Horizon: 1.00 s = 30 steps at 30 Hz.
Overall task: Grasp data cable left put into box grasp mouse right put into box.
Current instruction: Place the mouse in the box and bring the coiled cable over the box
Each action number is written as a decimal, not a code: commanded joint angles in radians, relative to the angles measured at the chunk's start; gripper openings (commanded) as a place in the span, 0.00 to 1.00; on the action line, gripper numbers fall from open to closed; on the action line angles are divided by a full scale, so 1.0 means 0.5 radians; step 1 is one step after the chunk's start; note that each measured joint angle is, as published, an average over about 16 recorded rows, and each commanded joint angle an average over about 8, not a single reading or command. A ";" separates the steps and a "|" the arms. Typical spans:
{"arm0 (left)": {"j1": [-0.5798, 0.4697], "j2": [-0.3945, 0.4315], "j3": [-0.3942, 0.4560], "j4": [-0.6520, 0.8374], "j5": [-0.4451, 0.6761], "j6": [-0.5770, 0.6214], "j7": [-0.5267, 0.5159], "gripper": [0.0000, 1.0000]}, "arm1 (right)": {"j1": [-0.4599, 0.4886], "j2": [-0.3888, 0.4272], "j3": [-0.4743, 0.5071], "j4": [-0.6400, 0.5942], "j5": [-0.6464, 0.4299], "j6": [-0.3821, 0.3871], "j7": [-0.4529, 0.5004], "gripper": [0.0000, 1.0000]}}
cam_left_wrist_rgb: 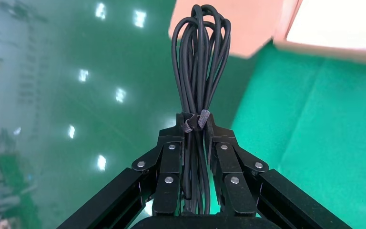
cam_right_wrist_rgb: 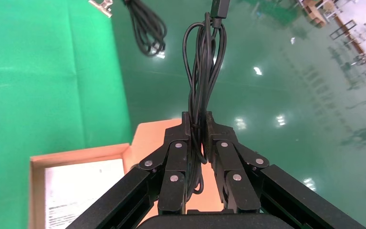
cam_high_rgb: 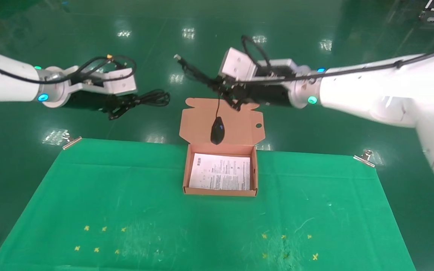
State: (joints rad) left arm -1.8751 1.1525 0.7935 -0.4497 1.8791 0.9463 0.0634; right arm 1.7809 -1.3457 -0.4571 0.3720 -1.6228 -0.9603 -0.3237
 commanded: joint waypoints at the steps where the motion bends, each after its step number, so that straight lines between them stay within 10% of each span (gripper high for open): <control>1: 0.013 -0.013 0.022 -0.021 0.040 0.003 -0.059 0.00 | -0.021 -0.009 -0.011 -0.004 0.005 -0.006 0.002 0.00; 30: 0.163 -0.213 0.119 -0.668 0.316 0.069 -0.668 0.00 | -0.302 -0.040 -0.729 0.069 0.263 0.311 0.382 0.00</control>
State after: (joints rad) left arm -1.7944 1.0470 0.8527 -0.7803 2.0361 0.9803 -0.2677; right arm 1.6308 -1.3666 -0.8231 0.4181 -1.4946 -0.8019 -0.1383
